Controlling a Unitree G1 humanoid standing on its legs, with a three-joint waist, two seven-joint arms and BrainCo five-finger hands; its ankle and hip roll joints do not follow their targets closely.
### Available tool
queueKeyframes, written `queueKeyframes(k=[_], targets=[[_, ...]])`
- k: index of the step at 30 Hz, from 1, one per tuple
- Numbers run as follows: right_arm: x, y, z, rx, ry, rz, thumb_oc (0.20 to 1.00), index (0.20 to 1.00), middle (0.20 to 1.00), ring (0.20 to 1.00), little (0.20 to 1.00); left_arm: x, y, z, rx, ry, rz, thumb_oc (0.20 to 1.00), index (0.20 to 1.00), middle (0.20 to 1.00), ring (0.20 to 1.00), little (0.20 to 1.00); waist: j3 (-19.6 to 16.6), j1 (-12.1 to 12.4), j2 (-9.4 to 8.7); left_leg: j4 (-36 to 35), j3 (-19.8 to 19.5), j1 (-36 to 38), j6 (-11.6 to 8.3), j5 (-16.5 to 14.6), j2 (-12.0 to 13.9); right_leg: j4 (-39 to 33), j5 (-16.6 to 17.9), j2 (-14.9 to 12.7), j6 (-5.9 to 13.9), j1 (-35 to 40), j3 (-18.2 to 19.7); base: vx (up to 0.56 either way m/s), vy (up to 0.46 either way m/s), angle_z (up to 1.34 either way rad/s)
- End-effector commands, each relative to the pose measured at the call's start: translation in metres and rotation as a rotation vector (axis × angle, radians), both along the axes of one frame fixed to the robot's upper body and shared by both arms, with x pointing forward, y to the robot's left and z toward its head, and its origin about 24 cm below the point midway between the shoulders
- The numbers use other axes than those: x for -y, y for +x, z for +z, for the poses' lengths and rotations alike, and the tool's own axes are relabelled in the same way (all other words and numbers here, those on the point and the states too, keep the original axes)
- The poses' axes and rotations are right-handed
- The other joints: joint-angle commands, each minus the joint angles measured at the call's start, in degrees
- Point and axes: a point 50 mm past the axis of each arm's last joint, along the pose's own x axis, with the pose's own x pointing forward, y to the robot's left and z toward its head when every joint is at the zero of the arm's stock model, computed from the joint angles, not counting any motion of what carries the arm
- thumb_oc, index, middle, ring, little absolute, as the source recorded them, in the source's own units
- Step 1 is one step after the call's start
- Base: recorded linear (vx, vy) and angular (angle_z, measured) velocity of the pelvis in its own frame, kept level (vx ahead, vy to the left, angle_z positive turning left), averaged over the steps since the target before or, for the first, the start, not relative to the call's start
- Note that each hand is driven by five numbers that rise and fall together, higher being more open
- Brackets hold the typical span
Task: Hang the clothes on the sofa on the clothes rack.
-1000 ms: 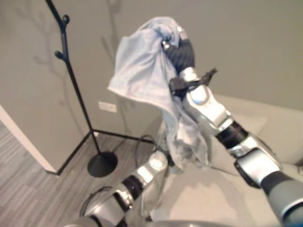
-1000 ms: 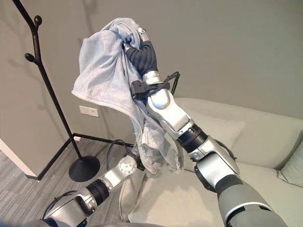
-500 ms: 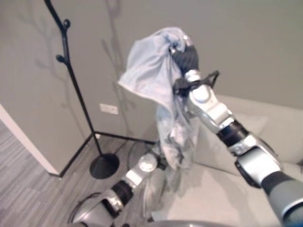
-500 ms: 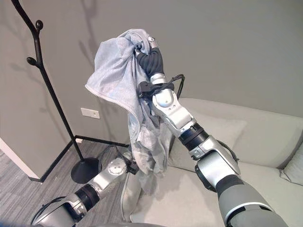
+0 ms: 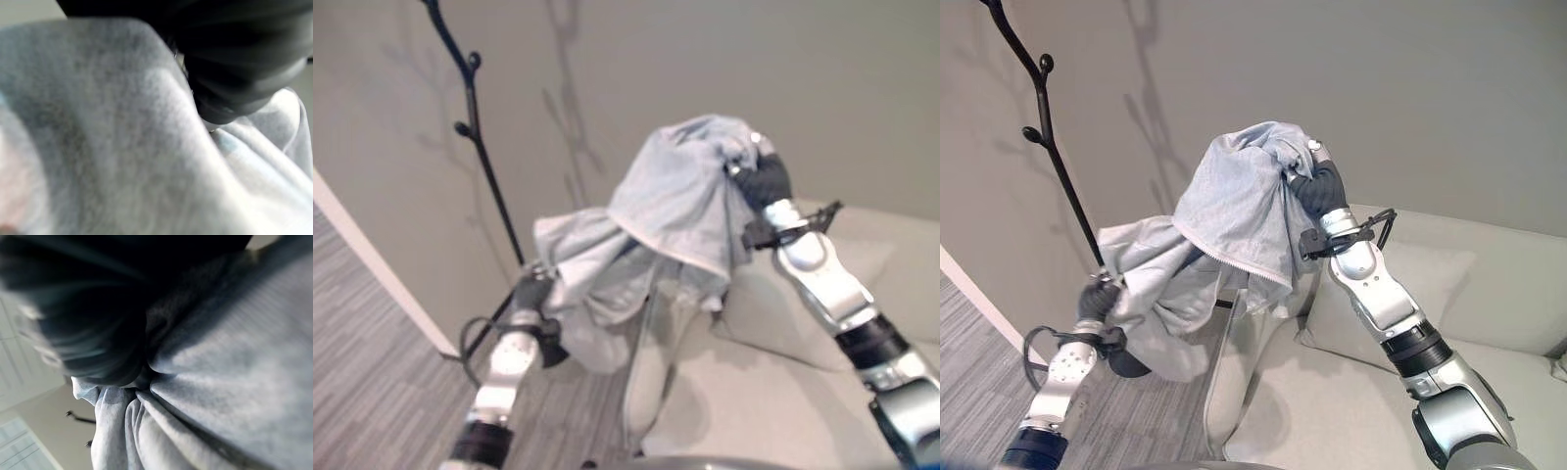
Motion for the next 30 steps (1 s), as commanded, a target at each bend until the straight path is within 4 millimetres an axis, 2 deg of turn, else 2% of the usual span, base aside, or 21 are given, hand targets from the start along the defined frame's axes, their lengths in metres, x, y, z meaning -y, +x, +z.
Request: queueKeyframes(k=[1,4,7,8,9,10,11,12,13,14,15,17,18,19,20,22,23,25,28,29,30], targets=[[0.015,-0.015,0.048,0.27,0.013,-0.013,0.2,0.2,0.2,0.2,0.2,-0.027,0.006,0.063,0.229,0.278,0.08,0.2,0.2,0.2,0.2,0.2,1.13,2.4,-2.41,0.71,-1.69,4.65,4.43,-11.14,-6.37,0.8,8.05,-9.17,5.6,-4.47,1.95,-0.03,0.135,0.11],[0.021,-0.026,0.034,0.252,0.015,-0.03,0.2,0.2,0.2,0.2,0.2,-0.04,0.0,0.083,0.269,0.466,0.157,0.2,0.2,0.2,0.2,0.2,2.3,2.54,-2.89,0.69,-2.07,4.96,5.23,-11.39,-7.68,3.22,10.32,-10.63,5.86,-5.13,1.72,-0.07,0.111,0.09],[0.027,-0.033,0.021,0.244,0.017,-0.07,0.2,0.2,0.2,0.2,0.2,-0.049,-0.005,0.1,0.315,0.622,0.236,0.2,0.2,0.2,0.2,0.2,5.01,2.33,-1.47,0.62,-2.3,4.84,6.36,-10.47,-7.63,12.11,5.75,-8.02,3.84,-7.59,1.85,-0.15,0.144,0.12],[0.027,-0.034,0.021,0.244,0.017,-0.071,0.2,0.2,0.2,0.2,0.2,-0.049,-0.005,0.1,0.316,0.624,0.236,0.2,0.2,0.2,0.2,0.2,4.98,2.37,-1.56,0.55,-2.29,4.68,6.31,-10.14,-7.65,12.65,5.6,-8.1,3.63,-8.03,1.93,-0.14,0.191,0.23],[0.029,-0.039,0.014,0.234,0.025,-0.08,0.2,0.2,0.2,0.2,0.2,-0.05,-0.009,0.105,0.336,0.702,0.274,0.2,0.2,0.2,0.2,0.2,5.92,2.45,-0.33,0.48,-2.51,4.3,7.14,-9.08,-7.89,18.61,-0.49,-3.43,1.35,-8.22,1.3,-0.14,0.197,0.26],[0.032,-0.042,0.011,0.229,0.021,-0.085,0.2,0.2,0.2,0.2,0.2,-0.05,-0.011,0.107,0.344,0.731,0.292,0.2,0.2,0.2,0.2,0.2,5.91,2.49,-0.03,0.48,-2.58,3.83,7.46,-8.5,-8.2,21.98,-3.03,-1.09,0.54,-8.38,0.27,-0.14,0.197,0.19],[0.032,-0.043,0.01,0.228,0.02,-0.086,0.2,0.2,0.2,0.2,0.2,-0.05,-0.011,0.107,0.344,0.731,0.292,0.2,0.2,0.2,0.2,0.2,5.83,2.46,-0.03,0.45,-2.63,3.65,7.42,-8.24,-8.18,22.26,-3.04,-1.12,0.34,-8.66,0.18,-0.11,0.139,0.18],[0.037,-0.048,0.001,0.202,0.007,-0.102,0.2,0.2,0.2,0.2,0.2,-0.051,-0.015,0.111,0.359,0.785,0.322,0.2,0.2,0.2,0.2,0.2,5.74,2.93,0.14,0.62,-2.56,2.43,7.74,-7.42,-8.91,27.75,-8.75,3.11,-1.11,-8.28,-3.25,-0.1,0.101,0.07],[0.036,-0.049,-0.005,0.184,-0.012,-0.109,0.2,0.2,0.2,0.2,0.2,-0.052,-0.017,0.113,0.364,0.809,0.339,0.2,0.2,0.2,0.2,0.2,5.75,3.3,-0.21,0.76,-2.41,1.99,7.76,-7.1,-9.33,30.24,-10.19,4.5,-1.52,-8.52,-4.78,-0.1,0.105,0.04],[0.036,-0.049,-0.005,0.184,-0.012,-0.11,0.2,0.2,0.2,0.2,0.2,-0.052,-0.017,0.113,0.364,0.81,0.34,0.2,0.2,0.2,0.2,0.2,5.67,3.26,-0.23,0.7,-2.41,1.79,7.76,-6.78,-9.3,30.37,-10.06,4.48,-1.71,-8.77,-4.89,-0.08,-0.038,0.0],[0.031,-0.05,-0.013,0.153,0.007,-0.096,0.2,0.2,0.2,0.2,0.2,-0.052,-0.022,0.116,0.381,0.849,0.367,0.2,0.2,0.2,0.2,0.2,5.36,4.86,-1.5,0.94,-1.41,1.25,7.17,-7.11,-9.9,26.53,-14.35,4.93,-4.13,-6.51,-6.86,-0.05,-0.121,0.0],[0.028,-0.051,-0.018,0.134,0.04,-0.085,0.2,0.2,0.2,0.2,0.2,-0.057,-0.033,0.107,0.345,0.862,0.397,0.2,0.2,0.2,0.2,0.2,4.81,6.55,-3.37,1.42,-0.8,0.41,6.33,-7.32,-10.49,17.15,-14.66,6.28,-4.74,-2.08,-5.46,-0.07,-0.164,-0.13],[0.029,-0.049,-0.02,0.129,0.028,-0.105,0.2,0.2,0.2,0.2,0.2,-0.053,-0.036,0.103,0.362,0.803,0.404,0.2,0.2,0.2,0.2,0.2,5.69,7.77,-3.35,5.27,0.36,-3.11,5.3,-6.76,-9.69,11.24,-12.66,7.31,-4.81,-0.46,-3.86,-0.11,-0.101,-0.21],[0.029,-0.049,-0.02,0.13,0.026,-0.106,0.2,0.2,0.2,0.2,0.2,-0.052,-0.036,0.103,0.363,0.799,0.404,0.2,0.2,0.2,0.2,0.2,5.66,7.91,-3.22,6.11,0.49,-3.67,5.2,-7.04,-9.52,10.52,-12.17,7.52,-4.92,-0.35,-3.77,-0.2,-0.045,-0.18],[0.03,-0.047,-0.021,0.125,0.019,-0.121,0.2,0.2,0.2,0.2,0.2,-0.049,-0.034,0.101,0.375,0.769,0.391,0.2,0.2,0.2,0.2,0.2,6.78,8.35,-3.1,8.75,0.73,-6.56,3.81,-6.02,-9.03,9.3,-11.81,7.03,-5.01,0.17,-3.92,-0.19,0.024,-0.22],[0.033,-0.044,-0.02,0.132,-0.007,-0.152,0.2,0.2,0.2,0.2,0.2,-0.038,-0.024,0.102,0.412,0.721,0.358,0.2,0.2,0.2,0.2,0.2,8.2,7.93,-2.47,14.95,2.14,-11.75,1.15,-5.76,-5.75,7.55,-10.49,6.11,-5.08,-0.26,-4.81,-0.24,0.073,-0.16],[0.033,-0.045,-0.02,0.132,-0.029,-0.154,0.2,0.2,0.2,0.2,0.2,-0.035,-0.022,0.099,0.408,0.709,0.342,0.2,0.2,0.2,0.2,0.2,8.27,7.27,-2.34,15.57,3.18,-11.58,1.32,-6.77,-3.63,6.87,-10.01,5.41,-4.6,-0.27,-4.8,-0.11,0.112,0.11],[0.034,-0.046,-0.021,0.13,-0.05,-0.155,0.2,0.2,0.2,0.2,0.2,-0.034,-0.022,0.097,0.406,0.708,0.339,0.2,0.2,0.2,0.2,0.2,7.95,6.77,-2.18,14.89,3.28,-10.66,1.52,-7.01,-2.0,6.24,-9.53,4.96,-4.2,-0.27,-4.65,0.0,0.114,0.18],[0.038,-0.05,-0.026,0.098,-0.077,-0.157,0.2,0.2,0.2,0.2,0.2,-0.028,-0.024,0.089,0.392,0.673,0.309,0.2,0.2,0.2,0.2,0.2,6.16,4.36,-1.97,10.71,1.01,-7.04,0.45,-4.22,4.72,6.07,-8.46,2.44,-3.31,-0.76,-3.93,0.05,0.208,-0.04],[0.038,-0.05,-0.027,0.096,-0.078,-0.157,0.2,0.2,0.2,0.2,0.2,-0.027,-0.024,0.089,0.39,0.672,0.308,0.2,0.2,0.2,0.2,0.2,6.05,4.33,-1.8,10.1,0.93,-6.76,0.25,-3.86,4.89,6.26,-8.59,2.63,-3.4,-0.81,-3.99,0.04,0.171,0.15],[0.039,-0.051,-0.027,0.091,-0.078,-0.16,0.2,0.2,0.2,0.2,0.2,-0.025,-0.024,0.086,0.382,0.667,0.293,0.2,0.2,0.2,0.2,0.2,5.8,3.79,-1.51,8.5,0.84,-5.95,-0.22,-2.33,6.91,6.71,-8.9,2.33,-3.32,-0.95,-3.83,0.08,0.287,0.33]])
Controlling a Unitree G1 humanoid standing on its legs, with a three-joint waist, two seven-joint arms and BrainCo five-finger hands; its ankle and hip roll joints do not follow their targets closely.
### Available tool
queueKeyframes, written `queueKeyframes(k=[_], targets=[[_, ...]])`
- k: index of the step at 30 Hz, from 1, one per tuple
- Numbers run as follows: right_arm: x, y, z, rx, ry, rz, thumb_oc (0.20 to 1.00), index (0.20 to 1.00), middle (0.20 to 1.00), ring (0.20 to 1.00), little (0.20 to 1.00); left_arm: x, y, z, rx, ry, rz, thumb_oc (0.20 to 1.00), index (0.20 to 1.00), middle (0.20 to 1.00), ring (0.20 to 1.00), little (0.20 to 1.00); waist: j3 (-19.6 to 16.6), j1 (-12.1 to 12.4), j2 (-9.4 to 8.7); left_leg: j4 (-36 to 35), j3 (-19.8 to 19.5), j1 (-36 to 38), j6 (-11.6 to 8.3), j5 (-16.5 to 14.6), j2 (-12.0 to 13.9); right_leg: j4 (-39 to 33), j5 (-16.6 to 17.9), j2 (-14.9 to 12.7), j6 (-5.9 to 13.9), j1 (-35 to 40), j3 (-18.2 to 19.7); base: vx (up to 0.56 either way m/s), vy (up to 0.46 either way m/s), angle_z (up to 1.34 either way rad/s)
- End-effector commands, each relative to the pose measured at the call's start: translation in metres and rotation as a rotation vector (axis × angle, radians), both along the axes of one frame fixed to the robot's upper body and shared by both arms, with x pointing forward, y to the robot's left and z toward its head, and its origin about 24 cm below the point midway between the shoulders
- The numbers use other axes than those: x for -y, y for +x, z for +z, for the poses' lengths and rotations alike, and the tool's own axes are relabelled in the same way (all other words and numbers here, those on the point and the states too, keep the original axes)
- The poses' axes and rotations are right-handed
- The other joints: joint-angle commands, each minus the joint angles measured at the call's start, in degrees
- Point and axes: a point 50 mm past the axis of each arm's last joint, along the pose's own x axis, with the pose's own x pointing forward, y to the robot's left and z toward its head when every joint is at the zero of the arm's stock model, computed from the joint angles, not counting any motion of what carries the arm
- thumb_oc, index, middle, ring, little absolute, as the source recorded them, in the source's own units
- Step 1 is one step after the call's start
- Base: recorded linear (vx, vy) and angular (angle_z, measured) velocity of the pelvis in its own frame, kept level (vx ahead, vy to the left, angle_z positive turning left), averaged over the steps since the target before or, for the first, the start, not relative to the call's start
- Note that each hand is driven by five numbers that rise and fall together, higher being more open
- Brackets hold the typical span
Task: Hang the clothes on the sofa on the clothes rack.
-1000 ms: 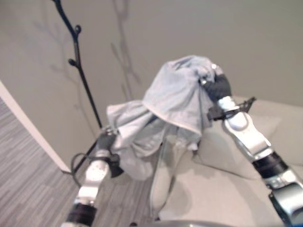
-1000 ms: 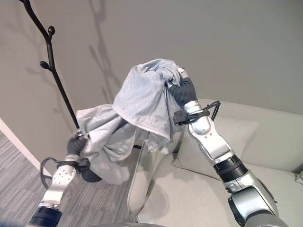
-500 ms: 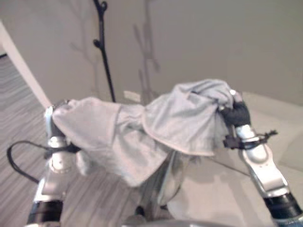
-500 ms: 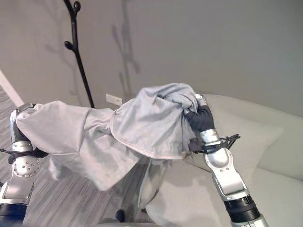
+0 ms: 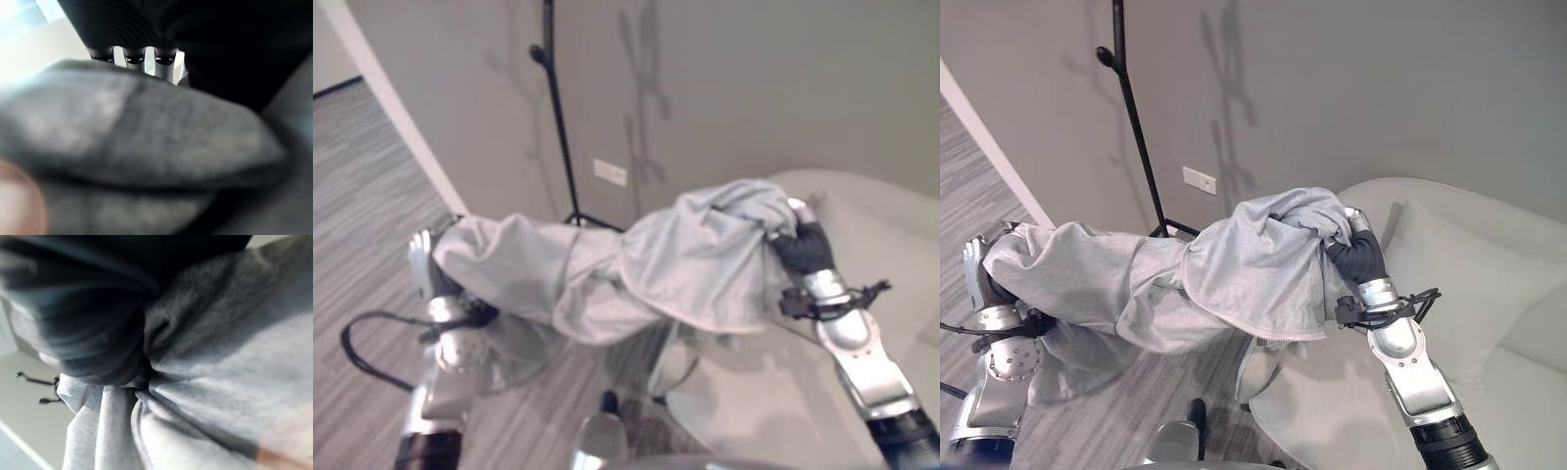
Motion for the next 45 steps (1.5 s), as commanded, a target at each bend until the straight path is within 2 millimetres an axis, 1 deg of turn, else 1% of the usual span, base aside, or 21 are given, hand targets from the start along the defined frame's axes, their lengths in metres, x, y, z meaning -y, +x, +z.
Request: queueKeyframes(k=[1,6,9,10,11,12,14,16,18,22,23,26,30,33,36,37,39,41,43,44,45], targets=[[0.004,-0.003,0.027,0.147,0.013,-0.018,0.2,0.2,0.2,0.2,0.2,0.006,0.003,0.022,0.11,0.021,-0.07,0.2,0.2,0.2,0.2,0.2,-3.06,-1.31,0.25,-6.45,0.14,3.0,-0.8,6.17,7.36,-2.69,-0.26,-1.74,3.18,0.2,3.01,0.12,0.438,0.24],[0.016,-0.003,0.022,0.146,0.008,-0.128,0.2,0.2,0.2,0.2,0.2,0.022,0.019,0.021,0.096,0.027,-0.132,0.2,0.2,0.2,0.2,0.2,-3.54,-2.85,2.61,-9.98,3.38,-0.15,-4.4,10.61,13.13,-2.19,-1.28,-5.01,5.37,2.85,2.33,0.18,0.405,0.31],[0.022,-0.009,0.012,0.109,0.0,-0.171,0.2,0.2,0.2,0.2,0.2,0.03,0.02,0.017,0.081,0.018,-0.175,0.2,0.2,0.2,0.2,0.2,-4.69,-3.3,3.86,-6.69,4.37,-0.43,-5.01,7.64,12.58,-2.48,-1.24,-7.38,6.34,5.68,1.44,0.23,0.403,0.42],[0.025,-0.012,0.005,0.088,0.0,-0.212,0.2,0.2,0.2,0.2,0.2,0.037,0.024,0.017,0.086,0.019,-0.204,0.2,0.2,0.2,0.2,0.2,-4.94,-3.59,3.46,0.69,2.89,-3.43,-3.88,3.03,8.96,-1.7,1.74,-11.49,7.3,6.79,0.68,0.41,0.731,0.15],[0.028,-0.012,-0.007,0.056,-0.02,-0.293,0.2,0.2,0.2,0.2,0.2,0.039,0.029,0.026,0.099,0.067,-0.229,0.2,0.2,0.2,0.2,0.2,-4.9,-3.99,2.49,2.09,3.1,-3.14,-0.06,-1.3,4.09,4.15,8.46,-15.9,6.97,4.26,1.73,0.39,0.747,0.11],[0.027,-0.012,-0.007,0.057,-0.018,-0.294,0.2,0.2,0.2,0.2,0.2,0.039,0.029,0.026,0.1,0.069,-0.229,0.2,0.2,0.2,0.2,0.2,-4.98,-3.84,1.97,2.08,3.44,-3.19,0.22,-1.39,3.6,4.56,8.41,-16.54,7.23,3.79,2.09,0.27,0.588,0.15],[0.025,-0.007,-0.009,0.068,-0.023,-0.343,0.2,0.2,0.2,0.2,0.2,0.036,0.031,0.033,0.136,0.087,-0.202,0.2,0.2,0.2,0.2,0.2,-4.8,-4.8,2.57,0.13,3.87,-0.3,3.96,-4.94,-1.41,13.19,15.65,-20.22,7.4,0.07,2.34,0.18,0.486,0.32],[0.023,-0.005,-0.01,0.074,-0.028,-0.348,0.2,0.2,0.2,0.2,0.2,0.035,0.031,0.036,0.147,0.112,-0.187,0.2,0.2,0.2,0.2,0.2,-4.75,-4.84,2.68,-0.75,5.04,1.06,5.07,-5.63,-3.0,15.67,15.86,-21.13,7.68,-1.24,1.49,0.22,0.47,0.26],[0.022,-0.005,-0.008,0.086,-0.027,-0.349,0.2,0.2,0.2,0.2,0.2,0.033,0.031,0.04,0.163,0.157,-0.165,0.2,0.2,0.2,0.2,0.2,-4.76,-6.0,3.03,-3.54,5.16,4.34,6.75,-6.21,-5.81,18.99,14.36,-19.02,7.0,-3.15,2.24,0.28,0.453,-0.15],[0.03,-0.007,-0.004,0.109,-0.061,-0.358,0.2,0.2,0.2,0.2,0.2,0.028,0.038,0.049,0.197,0.169,-0.107,0.2,0.2,0.2,0.2,0.2,-3.42,-8.23,4.42,-7.19,6.02,9.65,7.95,-5.97,-8.76,17.79,3.82,-6.52,2.69,-9.33,2.52,0.21,0.232,0.0],[0.031,-0.006,-0.003,0.113,-0.069,-0.366,0.2,0.2,0.2,0.2,0.2,0.026,0.039,0.052,0.205,0.175,-0.096,0.2,0.2,0.2,0.2,0.2,-3.48,-8.69,4.36,-7.78,4.63,11.22,7.64,-7.15,-9.41,16.29,2.41,-4.33,3.38,-10.49,3.5,0.15,0.084,-0.09],[0.033,-0.004,0.0,0.13,-0.069,-0.375,0.2,0.2,0.2,0.2,0.2,0.03,0.045,0.053,0.222,0.17,-0.086,0.2,0.2,0.2,0.2,0.2,-2.22,-10.21,3.68,-9.4,4.3,14.52,7.68,-7.56,-10.83,8.47,5.56,0.8,3.64,-14.4,3.52,0.22,0.053,-0.06],[0.039,-0.01,-0.01,0.089,-0.077,-0.39,0.2,0.2,0.2,0.2,0.2,0.044,0.048,0.043,0.177,0.184,-0.138,0.2,0.2,0.2,0.2,0.2,-3.17,-10.87,2.05,-7.34,3.55,16.05,7.22,-11.14,-11.86,1.87,5.53,2.14,2.88,-10.26,3.53,0.28,-0.028,0.43],[0.046,-0.011,-0.012,0.078,-0.085,-0.417,0.2,0.2,0.2,0.2,0.2,0.055,0.049,0.039,0.161,0.156,-0.193,0.2,0.2,0.2,0.2,0.2,-4.2,-11.1,1.87,3.11,4.97,14.79,5.05,-13.58,-10.05,-0.68,4.71,3.17,1.91,-6.32,3.69,0.24,-0.082,0.4],[0.054,-0.008,0.001,0.146,-0.107,-0.466,0.2,0.2,0.2,0.2,0.2,0.063,0.055,0.038,0.146,0.173,-0.242,0.2,0.2,0.2,0.2,0.2,-2.56,-9.83,0.71,27.08,4.12,2.66,1.23,-4.33,-5.56,-2.89,3.13,4.1,-1.51,-1.65,4.65,0.19,-0.113,0.31],[0.054,-0.008,0.002,0.148,-0.106,-0.467,0.2,0.2,0.2,0.2,0.2,0.063,0.056,0.039,0.147,0.173,-0.243,0.2,0.2,0.2,0.2,0.2,-2.55,-9.82,0.85,27.79,3.96,2.16,1.15,-4.54,-5.28,-2.93,3.13,4.33,-1.62,-1.77,4.59,0.19,-0.06,0.33],[0.062,-0.009,0.008,0.188,-0.114,-0.532,0.2,0.2,0.2,0.2,0.2,0.065,0.058,0.041,0.153,0.176,-0.252,0.2,0.2,0.2,0.2,0.2,-2.55,-9.75,0.32,26.55,5.42,-1.43,2.02,-5.7,-3.14,-3.49,2.3,3.69,-1.29,0.0,4.98,0.2,0.054,-0.13],[0.067,-0.01,0.02,0.265,-0.121,-0.598,0.2,0.2,0.2,0.2,0.2,0.064,0.06,0.045,0.167,0.205,-0.233,0.2,0.2,0.2,0.2,0.2,-3.35,-9.16,0.67,16.86,5.82,-1.89,3.38,-7.55,-3.44,-3.93,1.65,3.21,-0.05,0.52,6.09,0.3,0.182,-0.33],[0.068,-0.01,0.025,0.299,-0.126,-0.617,0.2,0.2,0.2,0.2,0.2,0.063,0.061,0.05,0.181,0.237,-0.223,0.2,0.2,0.2,0.2,0.2,-3.85,-8.47,0.76,9.2,4.95,-1.51,3.6,-5.74,-4.86,-4.44,1.44,2.88,0.48,1.15,6.82,0.22,0.131,-0.25],[0.069,-0.007,0.036,0.37,-0.189,-0.647,0.2,0.2,0.2,0.2,0.2,0.069,0.065,0.06,0.214,0.302,-0.24,0.2,0.2,0.2,0.2,0.2,-4.15,-7.79,1.32,3.23,4.16,-3.0,2.99,-2.32,-5.31,-5.15,1.07,3.71,0.8,2.32,6.65,0.32,0.18,-0.27],[0.068,-0.009,0.038,0.365,-0.191,-0.635,0.2,0.2,0.2,0.2,0.2,0.06,0.062,0.077,0.261,0.382,-0.18,0.2,0.2,0.2,0.2,0.2,-5.56,-8.14,2.65,-4.76,2.49,1.14,3.42,-2.68,-6.2,-4.16,0.32,3.58,1.78,2.57,7.82,0.39,0.248,-0.34]])
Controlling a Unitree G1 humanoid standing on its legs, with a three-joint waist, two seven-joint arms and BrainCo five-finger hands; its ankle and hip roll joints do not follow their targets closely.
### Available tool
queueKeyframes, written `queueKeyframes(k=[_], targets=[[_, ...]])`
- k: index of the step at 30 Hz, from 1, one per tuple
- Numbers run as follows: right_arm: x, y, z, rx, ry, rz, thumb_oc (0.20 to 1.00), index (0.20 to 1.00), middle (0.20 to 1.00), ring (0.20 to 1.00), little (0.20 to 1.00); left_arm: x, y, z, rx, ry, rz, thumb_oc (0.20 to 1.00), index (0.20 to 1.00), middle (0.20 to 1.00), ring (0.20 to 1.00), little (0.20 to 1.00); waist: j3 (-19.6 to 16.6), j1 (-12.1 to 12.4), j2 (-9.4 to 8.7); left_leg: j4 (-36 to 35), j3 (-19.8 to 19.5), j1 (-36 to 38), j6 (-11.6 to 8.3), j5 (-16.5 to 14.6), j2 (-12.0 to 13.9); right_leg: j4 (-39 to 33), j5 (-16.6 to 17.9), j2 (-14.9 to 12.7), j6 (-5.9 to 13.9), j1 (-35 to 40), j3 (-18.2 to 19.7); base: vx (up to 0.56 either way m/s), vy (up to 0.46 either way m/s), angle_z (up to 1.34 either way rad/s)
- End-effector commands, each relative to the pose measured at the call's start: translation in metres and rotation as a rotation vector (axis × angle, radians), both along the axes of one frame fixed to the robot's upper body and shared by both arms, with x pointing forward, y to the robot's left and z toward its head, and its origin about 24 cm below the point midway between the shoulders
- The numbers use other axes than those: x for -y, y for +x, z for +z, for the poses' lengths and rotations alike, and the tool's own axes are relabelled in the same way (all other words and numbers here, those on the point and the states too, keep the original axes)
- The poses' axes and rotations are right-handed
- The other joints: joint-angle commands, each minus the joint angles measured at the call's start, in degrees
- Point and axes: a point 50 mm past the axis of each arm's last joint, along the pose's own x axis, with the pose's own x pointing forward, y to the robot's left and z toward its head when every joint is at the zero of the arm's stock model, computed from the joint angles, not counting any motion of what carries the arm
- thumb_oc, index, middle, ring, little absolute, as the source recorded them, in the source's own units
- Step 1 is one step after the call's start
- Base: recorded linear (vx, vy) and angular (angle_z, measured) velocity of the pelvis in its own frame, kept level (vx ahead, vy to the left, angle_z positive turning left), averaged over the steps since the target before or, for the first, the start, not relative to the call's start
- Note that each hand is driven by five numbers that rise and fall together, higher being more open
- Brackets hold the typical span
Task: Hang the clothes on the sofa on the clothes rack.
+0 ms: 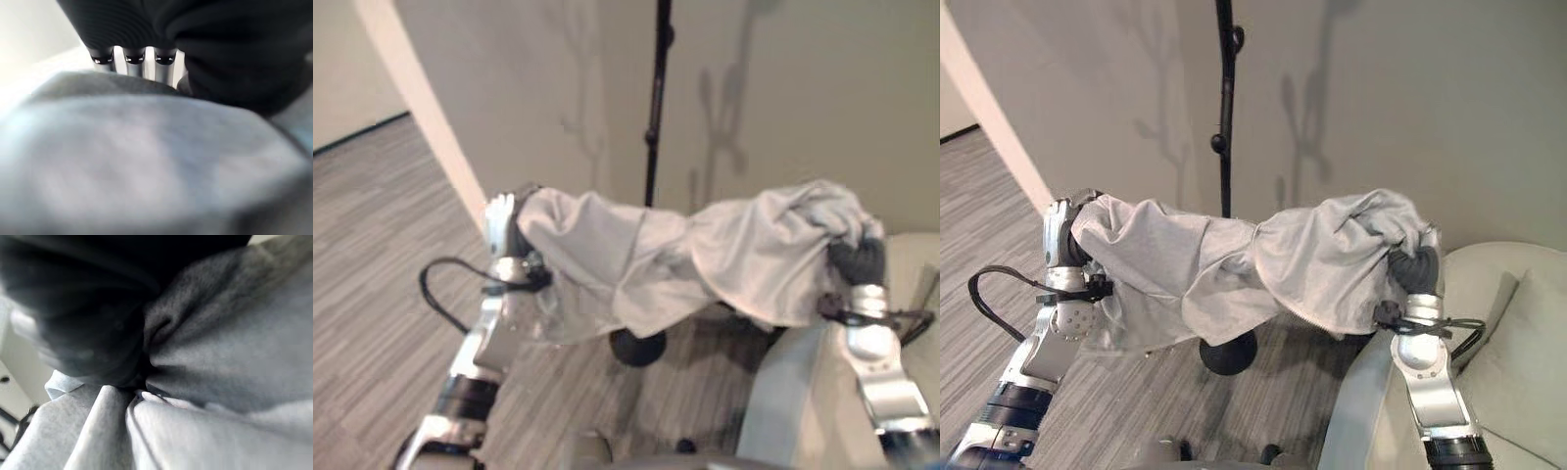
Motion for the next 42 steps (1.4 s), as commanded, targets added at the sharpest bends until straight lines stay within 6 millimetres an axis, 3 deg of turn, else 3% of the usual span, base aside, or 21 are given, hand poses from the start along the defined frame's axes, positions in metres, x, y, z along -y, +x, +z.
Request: queueKeyframes(k=[1,3,5,6,8,9,12,17,21,24,25,27,30,37,42], targets=[[0.005,-0.008,0.045,0.21,-0.145,-0.047,0.2,0.2,0.2,0.2,0.2,-0.019,-0.003,0.065,0.294,0.191,0.103,0.2,0.2,0.2,0.2,0.2,-4.27,0.19,2.66,-2.08,-0.52,4.26,4.15,4.44,-3.62,0.75,-6.21,-1.21,5.89,6.06,-2.39,0.39,0.241,-0.43],[0.006,-0.003,0.054,0.247,-0.181,-0.066,0.2,0.2,0.2,0.2,0.2,-0.027,-0.004,0.093,0.422,0.248,0.167,0.2,0.2,0.2,0.2,0.2,-5.32,0.43,2.96,-2.57,0.15,6.55,4.96,3.65,-5.07,4.51,-6.63,-2.35,6.38,5.43,-2.9,0.25,0.162,-0.62],[0.001,0.003,0.07,0.302,-0.21,-0.053,0.2,0.2,0.2,0.2,0.2,-0.041,-0.011,0.129,0.558,0.291,0.261,0.2,0.2,0.2,0.2,0.2,-4.83,0.95,4.18,-3.93,2.5,10.04,6.66,2.47,-5.97,14.19,-5.44,-5.33,8.04,1.72,-4.91,0.16,0.19,-0.74],[0.0,0.004,0.071,0.306,-0.209,-0.052,0.2,0.2,0.2,0.2,0.2,-0.041,-0.011,0.13,0.561,0.291,0.263,0.2,0.2,0.2,0.2,0.2,-4.62,0.96,4.18,-4.02,2.68,9.91,6.82,2.83,-5.99,14.47,-5.22,-5.4,8.01,1.37,-4.83,0.1,0.128,-0.87],[0.001,0.008,0.084,0.355,-0.269,-0.082,0.2,0.2,0.2,0.2,0.2,-0.047,-0.015,0.146,0.624,0.339,0.314,0.2,0.2,0.2,0.2,0.2,-4.85,1.46,4.02,-6.24,3.63,12.36,6.98,2.26,-6.87,13.36,-4.12,-7.48,8.67,0.34,-6.66,0.05,0.061,-0.51],[0.008,0.008,0.08,0.333,-0.232,-0.107,0.2,0.2,0.2,0.2,0.2,-0.054,-0.017,0.15,0.632,0.326,0.344,0.2,0.2,0.2,0.2,0.2,-4.72,1.08,4.44,-6.77,2.98,12.51,7.12,2.66,-7.2,13.06,-3.31,-7.76,9.06,-0.01,-6.26,0.03,0.041,-0.21],[0.016,0.011,0.088,0.356,-0.257,-0.143,0.2,0.2,0.2,0.2,0.2,-0.059,-0.019,0.177,0.704,0.393,0.382,0.2,0.2,0.2,0.2,0.2,-6.77,0.76,5.01,-7.11,2.77,12.81,6.69,1.99,-7.05,7.91,-3.88,-6.42,9.13,1.25,-5.46,0.07,-0.029,0.07],[0.03,0.022,0.096,0.335,-0.26,-0.166,0.2,0.2,0.2,0.2,0.2,-0.06,-0.005,0.197,0.679,0.431,0.398,0.2,0.2,0.2,0.2,0.2,-9.15,1.17,4.77,-7.11,2.85,13.28,6.21,1.69,-6.99,2.31,-3.03,-5.37,9.5,4.4,-6.85,0.07,-0.058,0.14],[0.039,0.055,0.107,0.221,-0.301,-0.157,0.2,0.2,0.2,0.2,0.2,-0.052,0.038,0.197,0.478,0.496,0.365,0.2,0.2,0.2,0.2,0.2,-9.99,1.16,4.23,-7.11,2.99,13.53,5.4,1.83,-6.74,-0.4,-2.31,-4.61,9.91,6.39,-7.93,0.03,-0.032,0.07],[0.042,0.07,0.115,0.182,-0.313,-0.171,0.2,0.2,0.2,0.2,0.2,-0.046,0.052,0.203,0.431,0.521,0.355,0.2,0.2,0.2,0.2,0.2,-9.69,1.03,3.88,-7.11,2.82,13.15,5.2,2.07,-6.62,-0.84,-2.04,-4.44,9.94,6.25,-7.92,0.0,-0.003,-0.01],[0.038,0.081,0.119,0.14,-0.326,-0.147,0.2,0.2,0.2,0.2,0.2,-0.041,0.065,0.198,0.346,0.515,0.346,0.2,0.2,0.2,0.2,0.2,-9.83,0.75,3.83,-7.11,2.81,12.81,5.04,2.1,-6.49,-1.21,-1.74,-4.32,10.0,6.03,-7.88,0.0,0.008,0.04],[0.037,0.091,0.117,0.094,-0.316,-0.136,0.2,0.2,0.2,0.2,0.2,-0.038,0.075,0.197,0.289,0.55,0.346,0.2,0.2,0.2,0.2,0.2,-9.66,0.49,3.78,-7.11,2.77,12.52,5.02,2.23,-6.43,-1.19,-1.62,-4.14,10.0,5.7,-7.69,0.0,0.006,0.04],[0.028,0.104,0.11,0.028,-0.319,-0.093,0.2,0.2,0.2,0.2,0.2,-0.039,0.091,0.178,0.161,0.598,0.366,0.2,0.2,0.2,0.2,0.2,-9.38,0.14,3.64,-7.11,2.91,12.4,4.99,2.2,-6.37,-1.38,-1.41,-3.94,9.95,5.52,-7.28,0.01,0.006,-0.03],[0.016,0.125,0.097,-0.085,-0.328,-0.055,0.2,0.2,0.2,0.2,0.2,-0.074,0.102,0.134,-0.119,0.632,0.493,0.2,0.2,0.2,0.2,0.2,-8.54,-0.46,3.19,-7.11,3.72,12.21,4.81,2.11,-6.08,-2.36,-0.61,-3.83,10.12,4.97,-6.35,0.02,0.017,-0.03],[0.029,0.14,0.095,-0.185,-0.309,-0.147,0.2,0.2,0.2,0.2,0.2,-0.094,0.102,0.112,-0.276,0.639,0.568,0.2,0.2,0.2,0.2,0.2,-7.38,-0.71,3.04,-7.11,4.35,11.45,4.64,2.35,-5.85,-2.85,0.02,-3.78,10.31,4.23,-5.83,-0.01,0.023,-0.08]])
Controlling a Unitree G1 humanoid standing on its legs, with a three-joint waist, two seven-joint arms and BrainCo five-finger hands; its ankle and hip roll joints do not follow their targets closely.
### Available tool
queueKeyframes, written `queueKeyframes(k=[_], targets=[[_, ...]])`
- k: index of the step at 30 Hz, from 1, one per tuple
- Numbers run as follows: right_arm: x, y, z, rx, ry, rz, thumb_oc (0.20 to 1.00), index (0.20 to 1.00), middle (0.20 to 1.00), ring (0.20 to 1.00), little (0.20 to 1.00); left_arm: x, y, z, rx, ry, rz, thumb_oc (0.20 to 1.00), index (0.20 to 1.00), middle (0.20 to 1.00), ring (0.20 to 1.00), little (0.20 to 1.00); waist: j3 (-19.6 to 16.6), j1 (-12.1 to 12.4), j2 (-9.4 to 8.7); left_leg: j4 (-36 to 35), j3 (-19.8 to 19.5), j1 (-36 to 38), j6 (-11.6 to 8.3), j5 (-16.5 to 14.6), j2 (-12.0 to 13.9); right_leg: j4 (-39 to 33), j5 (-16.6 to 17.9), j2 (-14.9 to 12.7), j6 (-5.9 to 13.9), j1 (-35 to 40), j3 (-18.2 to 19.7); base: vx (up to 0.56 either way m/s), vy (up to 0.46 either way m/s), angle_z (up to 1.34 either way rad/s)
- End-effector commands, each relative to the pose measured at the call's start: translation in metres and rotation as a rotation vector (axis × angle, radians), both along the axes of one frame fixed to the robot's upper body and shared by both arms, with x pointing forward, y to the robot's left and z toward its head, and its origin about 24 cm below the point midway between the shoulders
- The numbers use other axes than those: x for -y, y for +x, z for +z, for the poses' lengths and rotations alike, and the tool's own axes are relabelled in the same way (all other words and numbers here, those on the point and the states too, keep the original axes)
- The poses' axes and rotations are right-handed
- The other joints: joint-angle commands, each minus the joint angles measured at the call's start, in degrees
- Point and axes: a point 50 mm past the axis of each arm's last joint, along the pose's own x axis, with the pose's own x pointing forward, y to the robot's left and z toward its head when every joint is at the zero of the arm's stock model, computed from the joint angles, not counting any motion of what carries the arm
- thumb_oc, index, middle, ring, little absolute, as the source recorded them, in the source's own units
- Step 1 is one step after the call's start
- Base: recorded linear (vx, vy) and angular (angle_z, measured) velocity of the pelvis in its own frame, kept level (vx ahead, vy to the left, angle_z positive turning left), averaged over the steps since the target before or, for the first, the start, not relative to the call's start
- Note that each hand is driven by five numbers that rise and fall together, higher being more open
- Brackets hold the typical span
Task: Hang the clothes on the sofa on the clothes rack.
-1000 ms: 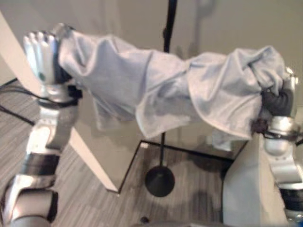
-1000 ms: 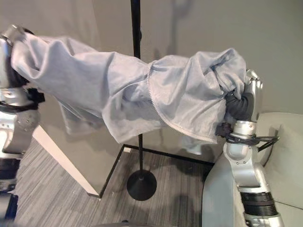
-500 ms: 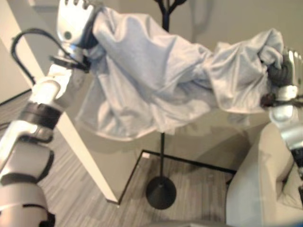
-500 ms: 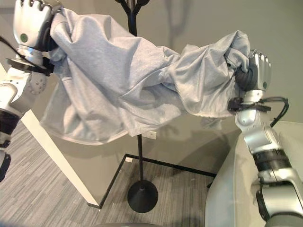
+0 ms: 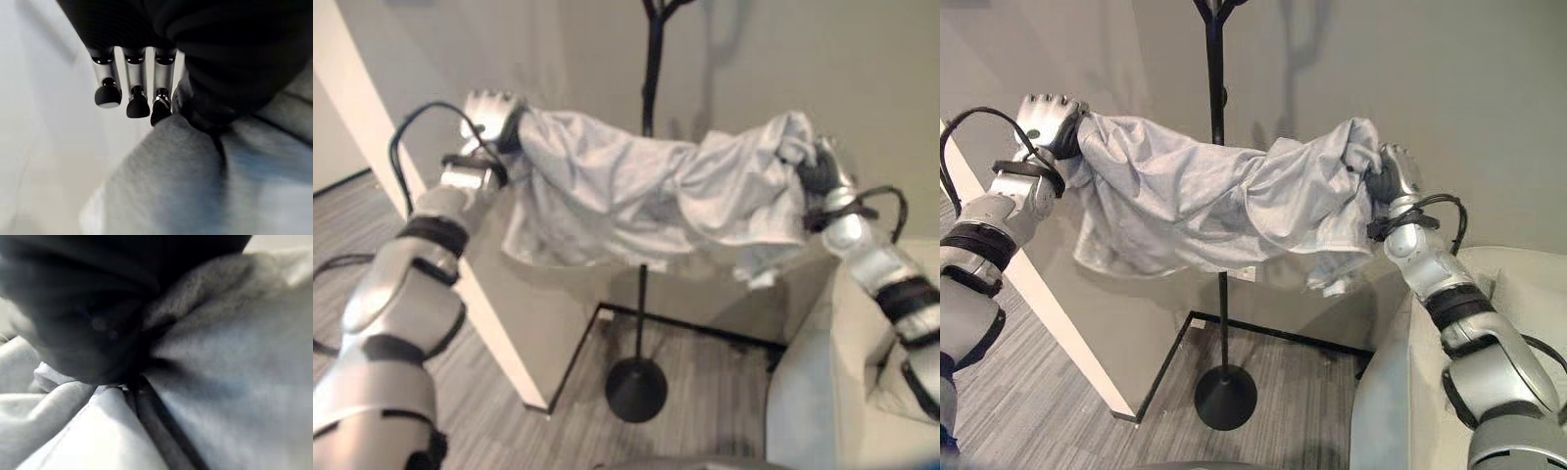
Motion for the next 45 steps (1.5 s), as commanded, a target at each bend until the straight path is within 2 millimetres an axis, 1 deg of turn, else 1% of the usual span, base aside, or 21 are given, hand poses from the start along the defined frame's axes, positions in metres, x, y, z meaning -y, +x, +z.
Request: queueKeyframes(k=[1,7,10,13,14,15,16,18,21,24,25,26,30,32,35,36,37,40,41,42,45], targets=[[0.032,0.015,0.077,0.141,0.021,-0.186,0.2,0.2,0.2,0.2,0.2,-0.037,-0.005,0.043,0.085,-0.056,0.214,0.2,0.2,0.2,0.2,0.2,3.12,0.71,1.35,0.45,1.75,4.2,0.1,-8.21,-2.38,3.07,-1.45,0.45,1.74,-1.01,-0.78,-0.06,0.04,-0.09],[0.047,0.018,0.094,0.149,0.072,-0.302,0.2,0.2,0.2,0.2,0.2,-0.033,-0.003,0.057,0.095,-0.03,0.226,0.2,0.2,0.2,0.2,0.2,4.55,0.61,1.75,0.45,1.78,2.07,0.15,-7.69,-2.53,2.79,-0.7,0.21,2.06,-2.93,-0.47,-0.02,0.031,-0.01],[0.056,0.013,0.12,0.214,0.087,-0.338,0.2,0.2,0.2,0.2,0.2,-0.037,-0.009,0.098,0.22,-0.054,0.226,0.2,0.2,0.2,0.2,0.2,5.37,0.72,2.09,0.45,2.11,0.74,0.41,-7.56,-2.62,3.31,-0.36,-0.1,2.54,-4.63,-0.11,0.0,0.059,-0.04],[0.06,0.011,0.122,0.215,0.087,-0.349,0.2,0.2,0.2,0.2,0.2,-0.038,-0.011,0.103,0.228,-0.051,0.229,0.2,0.2,0.2,0.2,0.2,5.42,0.95,2.04,0.45,2.45,1.1,0.6,-7.8,-2.68,3.88,-0.45,-0.28,2.58,-4.43,-0.12,0.06,0.04,-0.1],[0.065,0.01,0.119,0.2,0.099,-0.362,0.2,0.2,0.2,0.2,0.2,-0.036,-0.008,0.098,0.199,-0.04,0.222,0.2,0.2,0.2,0.2,0.2,5.27,1.01,1.97,0.45,2.57,1.52,0.73,-8.04,-2.77,4.21,-0.2,-0.55,2.74,-4.01,-0.33,0.17,0.081,-0.09],[0.065,0.014,0.097,0.088,0.095,-0.365,0.2,0.2,0.2,0.2,0.2,-0.031,0.0,0.059,0.047,-0.063,0.241,0.2,0.2,0.2,0.2,0.2,5.41,0.95,1.44,0.45,2.58,2.58,1.02,-8.26,-3.21,5.44,0.82,-1.25,3.03,-3.38,-0.3,0.17,0.081,-0.03],[0.065,0.014,0.097,0.088,0.095,-0.365,0.2,0.2,0.2,0.2,0.2,-0.031,0.0,0.059,0.047,-0.063,0.241,0.2,0.2,0.2,0.2,0.2,5.39,0.94,1.46,0.45,2.58,2.59,1.02,-8.26,-3.21,5.45,0.81,-1.25,3.04,-3.38,-0.31,0.14,0.067,0.01],[0.046,0.022,0.072,0.015,0.086,-0.304,0.2,0.2,0.2,0.2,0.2,-0.023,0.004,0.022,-0.053,-0.095,0.225,0.2,0.2,0.2,0.2,0.2,6.58,0.53,1.26,0.45,2.47,2.36,1.25,-8.07,-3.33,6.16,0.72,-1.47,2.87,-3.97,-0.24,0.02,0.039,0.0],[0.032,0.026,0.05,-0.034,0.096,-0.258,0.2,0.2,0.2,0.2,0.2,-0.013,0.007,0.005,-0.093,-0.111,0.187,0.2,0.2,0.2,0.2,0.2,7.87,0.35,1.22,0.45,2.39,1.23,1.32,-7.73,-3.49,6.25,1.2,-1.59,2.93,-5.29,-0.1,-0.06,0.025,-0.02],[0.003,0.027,0.005,-0.127,0.123,-0.163,0.2,0.2,0.2,0.2,0.2,0.007,0.009,-0.029,-0.144,-0.197,0.121,0.2,0.2,0.2,0.2,0.2,9.7,0.76,1.17,0.45,2.15,-0.76,1.62,-7.26,-3.44,6.02,0.97,-1.59,2.69,-6.8,0.08,-0.11,0.003,0.0],[0.003,0.027,0.005,-0.128,0.123,-0.163,0.2,0.2,0.2,0.2,0.2,0.007,0.009,-0.029,-0.144,-0.197,0.121,0.2,0.2,0.2,0.2,0.2,9.69,0.76,1.17,0.45,2.15,-0.77,1.62,-7.26,-3.44,6.02,0.97,-1.59,2.69,-6.81,0.08,-0.13,-0.005,0.01],[-0.027,0.022,-0.036,-0.211,0.165,-0.065,0.2,0.2,0.2,0.2,0.2,0.03,0.006,-0.066,-0.199,-0.34,0.043,0.2,0.2,0.2,0.2,0.2,11.2,1.38,1.03,0.45,1.83,-1.8,1.78,-7.05,-3.48,6.15,0.62,-1.69,2.4,-7.61,0.0,-0.09,-0.001,0.03],[-0.053,0.008,-0.071,-0.267,0.248,0.029,0.2,0.2,0.2,0.2,0.2,0.052,-0.003,-0.101,-0.251,-0.484,-0.027,0.2,0.2,0.2,0.2,0.2,11.87,1.93,0.97,0.45,1.59,-2.11,2.03,-7.2,-3.52,6.52,0.2,-2.0,2.22,-7.8,-0.35,-0.05,-0.002,0.04],[-0.067,-0.003,-0.089,-0.287,0.329,0.075,0.2,0.2,0.2,0.2,0.2,0.074,-0.013,-0.123,-0.252,-0.771,-0.093,0.2,0.2,0.2,0.2,0.2,12.24,2.36,1.0,0.45,1.31,-1.81,2.24,-7.33,-3.66,6.88,-0.21,-2.22,2.02,-7.53,-0.79,-0.01,0.002,0.03],[-0.074,-0.014,-0.097,-0.279,0.394,0.11,0.2,0.2,0.2,0.2,0.2,0.086,-0.024,-0.135,-0.244,-0.998,-0.151,0.2,0.2,0.2,0.2,0.2,12.24,2.57,0.97,0.45,1.06,-1.32,2.39,-7.56,-3.8,7.14,-0.75,-2.28,1.79,-7.06,-1.15,0.0,-0.007,0.07],[-0.082,-0.025,-0.104,-0.269,0.457,0.144,0.2,0.2,0.2,0.2,0.2,0.098,-0.037,-0.144,-0.193,-1.235,-0.195,0.686,0.686,0.686,0.686,0.686,12.06,2.82,0.76,0.45,0.92,-0.5,2.49,-7.91,-3.93,7.28,-0.98,-2.4,1.61,-6.42,-1.5,0.02,-0.012,0.09],[-0.082,-0.025,-0.104,-0.27,0.457,0.144,0.2,0.2,0.2,0.2,0.2,0.098,-0.038,-0.145,-0.194,-1.236,-0.194,1.0,1.0,1.0,1.0,1.0,11.98,2.8,0.76,0.45,0.9,-0.49,2.49,-7.91,-3.93,7.26,-0.99,-2.4,1.61,-6.39,-1.52,0.04,-0.019,0.11],[-0.095,-0.047,-0.108,-0.237,0.584,0.218,0.2,0.2,0.2,0.2,0.2,0.105,-0.063,-0.161,-0.141,-1.576,-0.228,1.0,1.0,1.0,1.0,1.0,10.59,3.03,0.3,0.45,0.66,1.45,2.78,-8.62,-4.14,6.86,-1.17,-2.39,1.32,-4.4,-1.86,0.05,-0.026,0.05],[-0.095,-0.051,-0.108,-0.228,0.614,0.228,0.366,0.366,0.366,0.366,0.366,0.104,-0.067,-0.166,-0.14,-1.63,-0.219,1.0,1.0,1.0,1.0,1.0,10.15,3.09,0.24,0.45,0.65,1.84,2.77,-8.74,-4.12,6.61,-1.3,-2.34,1.26,-3.81,-2.13,0.05,-0.031,0.07],[-0.094,-0.055,-0.109,-0.219,0.674,0.222,1.0,1.0,1.0,1.0,1.0,0.098,-0.073,-0.173,-0.126,-1.702,-0.194,1.0,1.0,1.0,1.0,1.0,9.64,3.1,0.17,0.45,0.66,2.25,2.77,-8.93,-4.14,6.33,-1.31,-2.34,1.26,-3.27,-2.34,0.05,-0.02,0.06],[-0.094,-0.064,-0.116,-0.245,0.778,0.236,1.0,1.0,1.0,1.0,1.0,0.084,-0.087,-0.194,-0.139,-1.804,-0.111,1.0,1.0,1.0,1.0,1.0,8.27,3.21,0.01,0.45,0.78,3.27,2.77,-9.22,-4.17,5.74,-1.0,-2.23,1.2,-2.12,-2.43,0.04,-0.012,0.08]])
